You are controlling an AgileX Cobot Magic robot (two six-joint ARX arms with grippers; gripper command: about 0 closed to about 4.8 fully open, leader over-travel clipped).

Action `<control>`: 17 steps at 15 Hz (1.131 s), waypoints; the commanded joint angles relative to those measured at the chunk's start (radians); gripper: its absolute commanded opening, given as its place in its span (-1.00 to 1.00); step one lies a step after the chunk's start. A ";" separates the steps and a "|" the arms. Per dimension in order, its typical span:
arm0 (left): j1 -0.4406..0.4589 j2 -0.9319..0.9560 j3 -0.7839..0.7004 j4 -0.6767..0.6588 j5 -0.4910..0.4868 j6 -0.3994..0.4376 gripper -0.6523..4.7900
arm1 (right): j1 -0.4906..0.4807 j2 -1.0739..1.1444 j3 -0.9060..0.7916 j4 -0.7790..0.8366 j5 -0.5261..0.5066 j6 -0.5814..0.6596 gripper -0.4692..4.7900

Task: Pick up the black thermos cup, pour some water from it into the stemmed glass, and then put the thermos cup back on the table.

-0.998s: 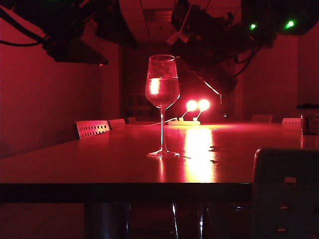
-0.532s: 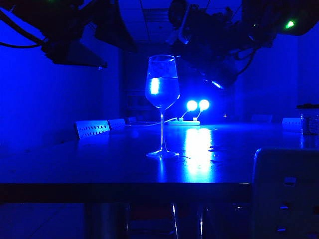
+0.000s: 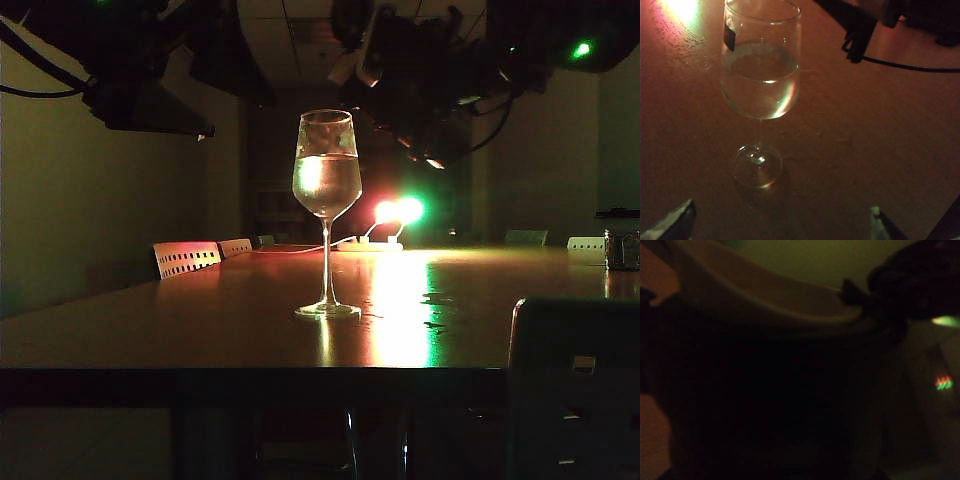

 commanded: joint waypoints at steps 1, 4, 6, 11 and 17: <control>0.000 -0.002 0.006 0.010 0.000 0.005 1.00 | 0.001 -0.003 0.014 0.079 0.006 -0.091 -0.26; 0.000 -0.002 0.006 0.010 0.000 0.005 1.00 | 0.000 -0.003 0.014 0.117 0.072 -0.126 -0.26; 0.000 -0.002 0.006 0.010 -0.001 0.005 1.00 | -0.001 -0.003 0.014 0.133 0.059 -0.162 -0.26; 0.000 -0.002 0.006 0.010 0.000 0.005 1.00 | -0.001 -0.003 0.014 0.132 0.044 -0.209 -0.26; 0.000 -0.002 0.006 0.010 -0.001 0.005 1.00 | 0.000 -0.003 0.014 0.177 0.045 -0.299 -0.26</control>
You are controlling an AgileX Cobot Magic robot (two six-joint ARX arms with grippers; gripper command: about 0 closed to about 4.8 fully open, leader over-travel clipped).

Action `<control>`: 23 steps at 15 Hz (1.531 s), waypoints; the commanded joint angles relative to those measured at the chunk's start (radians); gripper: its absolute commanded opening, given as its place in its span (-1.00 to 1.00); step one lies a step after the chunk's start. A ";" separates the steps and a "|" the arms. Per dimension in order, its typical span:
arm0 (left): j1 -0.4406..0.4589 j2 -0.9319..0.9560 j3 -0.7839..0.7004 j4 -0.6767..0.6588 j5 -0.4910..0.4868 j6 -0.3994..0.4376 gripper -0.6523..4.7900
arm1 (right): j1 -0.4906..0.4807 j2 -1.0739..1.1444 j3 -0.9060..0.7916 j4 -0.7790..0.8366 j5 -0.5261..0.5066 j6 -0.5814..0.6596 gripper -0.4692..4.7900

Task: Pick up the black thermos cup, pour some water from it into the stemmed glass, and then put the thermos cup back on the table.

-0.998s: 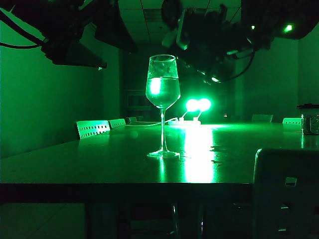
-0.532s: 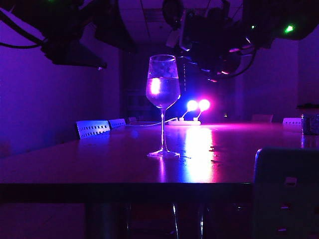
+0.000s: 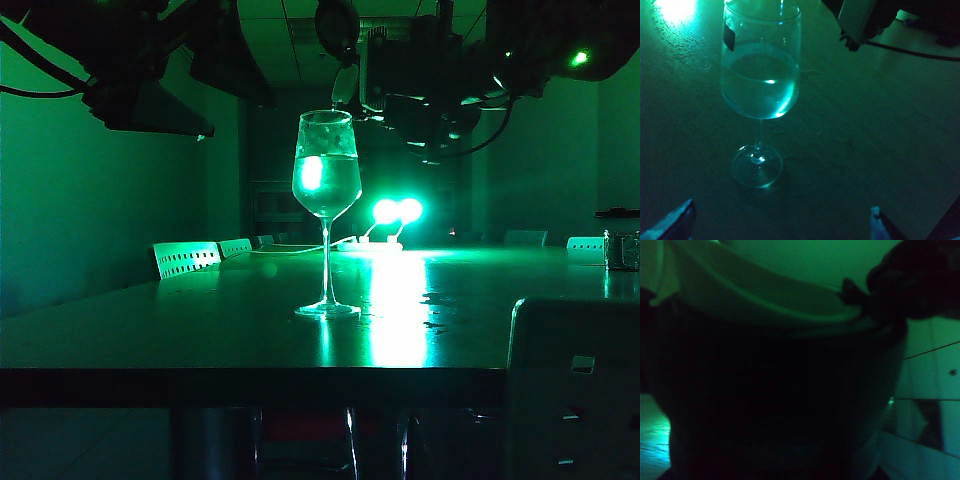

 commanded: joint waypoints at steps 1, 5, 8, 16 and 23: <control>0.000 -0.002 0.006 0.010 0.000 0.005 1.00 | 0.001 -0.016 0.014 0.113 -0.004 -0.045 -0.26; 0.000 -0.002 0.006 0.010 0.000 0.005 1.00 | 0.001 -0.016 0.013 0.110 -0.007 -0.105 -0.26; 0.000 -0.002 0.006 0.010 0.000 0.005 1.00 | 0.001 -0.016 0.013 0.110 -0.030 -0.150 -0.26; 0.000 -0.002 0.006 0.007 0.001 0.005 1.00 | 0.001 -0.016 0.013 0.111 -0.026 -0.229 -0.26; 0.000 -0.002 0.006 0.002 0.001 0.005 1.00 | 0.001 -0.016 0.013 0.111 -0.026 -0.256 -0.26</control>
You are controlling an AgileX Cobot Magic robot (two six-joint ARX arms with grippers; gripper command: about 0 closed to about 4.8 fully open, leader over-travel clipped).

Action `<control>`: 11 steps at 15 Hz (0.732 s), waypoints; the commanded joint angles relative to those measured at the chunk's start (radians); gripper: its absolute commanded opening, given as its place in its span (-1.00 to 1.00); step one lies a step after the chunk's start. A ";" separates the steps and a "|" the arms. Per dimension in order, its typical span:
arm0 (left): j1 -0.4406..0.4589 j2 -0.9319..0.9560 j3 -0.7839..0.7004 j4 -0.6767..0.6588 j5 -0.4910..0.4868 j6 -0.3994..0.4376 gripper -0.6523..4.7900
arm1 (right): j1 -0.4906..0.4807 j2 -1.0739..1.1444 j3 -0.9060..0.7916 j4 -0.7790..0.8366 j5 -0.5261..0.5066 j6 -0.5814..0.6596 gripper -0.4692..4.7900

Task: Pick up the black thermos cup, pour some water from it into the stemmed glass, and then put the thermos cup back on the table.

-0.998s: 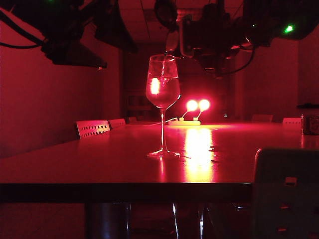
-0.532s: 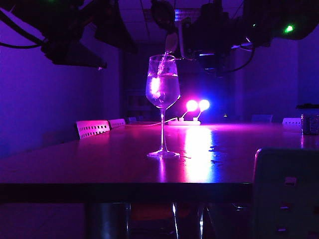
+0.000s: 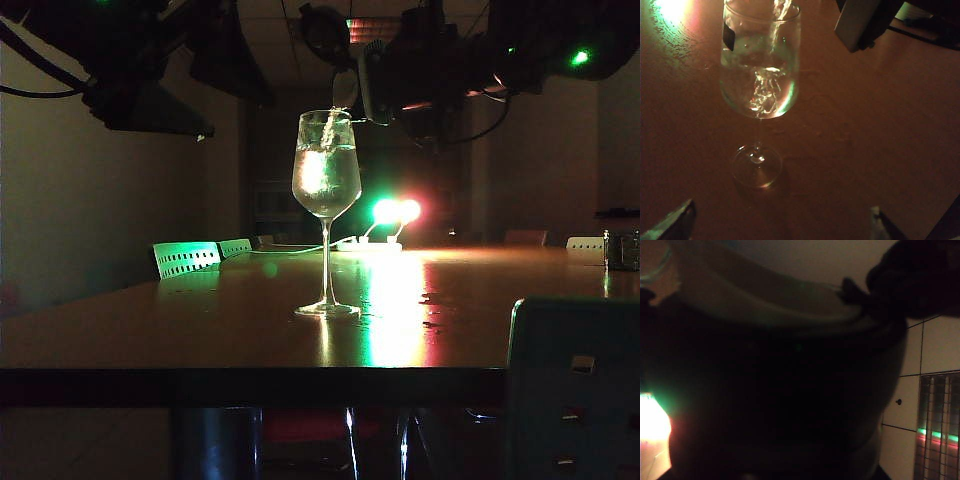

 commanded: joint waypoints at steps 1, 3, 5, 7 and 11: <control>0.000 -0.002 0.006 0.003 0.001 0.005 1.00 | 0.002 -0.015 0.013 0.068 0.000 -0.004 -0.26; 0.000 -0.002 0.006 0.003 0.001 0.005 1.00 | 0.002 -0.015 0.013 0.073 0.000 -0.014 -0.26; 0.000 -0.002 0.006 0.003 0.000 0.005 1.00 | 0.002 -0.015 0.013 0.073 0.000 -0.019 -0.26; 0.000 -0.002 0.006 0.003 0.000 0.005 1.00 | 0.002 -0.015 0.013 0.073 0.000 -0.019 -0.26; 0.000 -0.002 0.006 -0.008 0.000 0.005 1.00 | 0.002 -0.015 0.013 0.074 0.000 -0.019 -0.26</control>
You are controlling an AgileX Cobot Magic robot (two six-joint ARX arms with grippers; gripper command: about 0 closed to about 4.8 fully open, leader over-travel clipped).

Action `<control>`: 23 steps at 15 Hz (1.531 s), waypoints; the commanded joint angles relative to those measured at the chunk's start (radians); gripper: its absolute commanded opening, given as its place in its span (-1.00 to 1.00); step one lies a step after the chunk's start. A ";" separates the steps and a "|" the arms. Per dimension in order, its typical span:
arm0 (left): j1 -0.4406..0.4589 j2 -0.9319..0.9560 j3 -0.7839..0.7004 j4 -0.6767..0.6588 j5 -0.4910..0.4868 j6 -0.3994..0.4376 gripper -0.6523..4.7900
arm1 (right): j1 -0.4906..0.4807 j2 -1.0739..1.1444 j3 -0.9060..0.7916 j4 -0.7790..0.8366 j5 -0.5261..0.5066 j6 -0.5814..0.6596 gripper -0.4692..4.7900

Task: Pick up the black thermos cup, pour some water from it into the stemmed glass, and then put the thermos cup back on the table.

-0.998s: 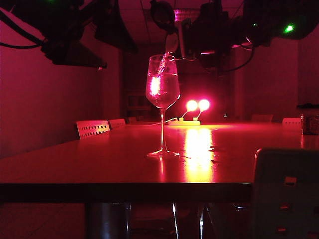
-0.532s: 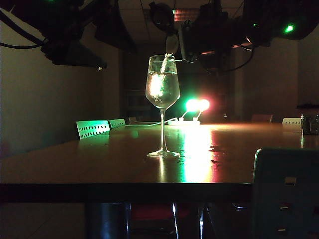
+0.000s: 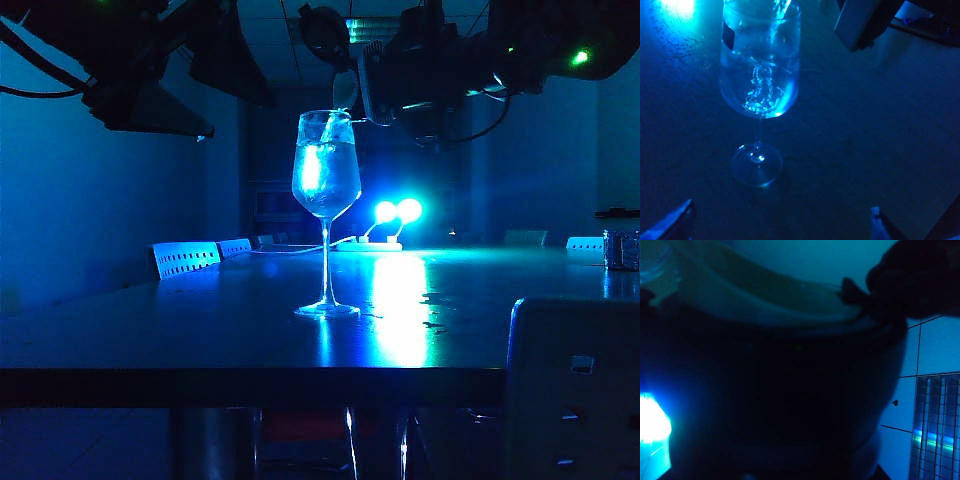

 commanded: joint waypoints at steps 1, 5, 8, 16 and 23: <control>0.000 -0.002 0.006 -0.005 0.000 0.005 1.00 | 0.002 -0.015 0.013 0.070 -0.001 -0.004 -0.26; 0.000 -0.002 0.006 -0.005 0.000 0.005 1.00 | 0.002 -0.015 0.013 0.070 0.000 -0.003 -0.26; 0.000 -0.002 0.006 -0.005 0.000 0.005 1.00 | 0.002 -0.015 0.013 0.066 0.001 0.050 -0.26; 0.000 -0.002 0.006 -0.005 0.000 0.004 1.00 | 0.002 -0.015 0.013 0.064 0.092 0.862 -0.26; 0.000 -0.002 0.006 -0.005 0.001 0.000 1.00 | 0.001 -0.016 0.013 0.063 0.135 1.431 -0.26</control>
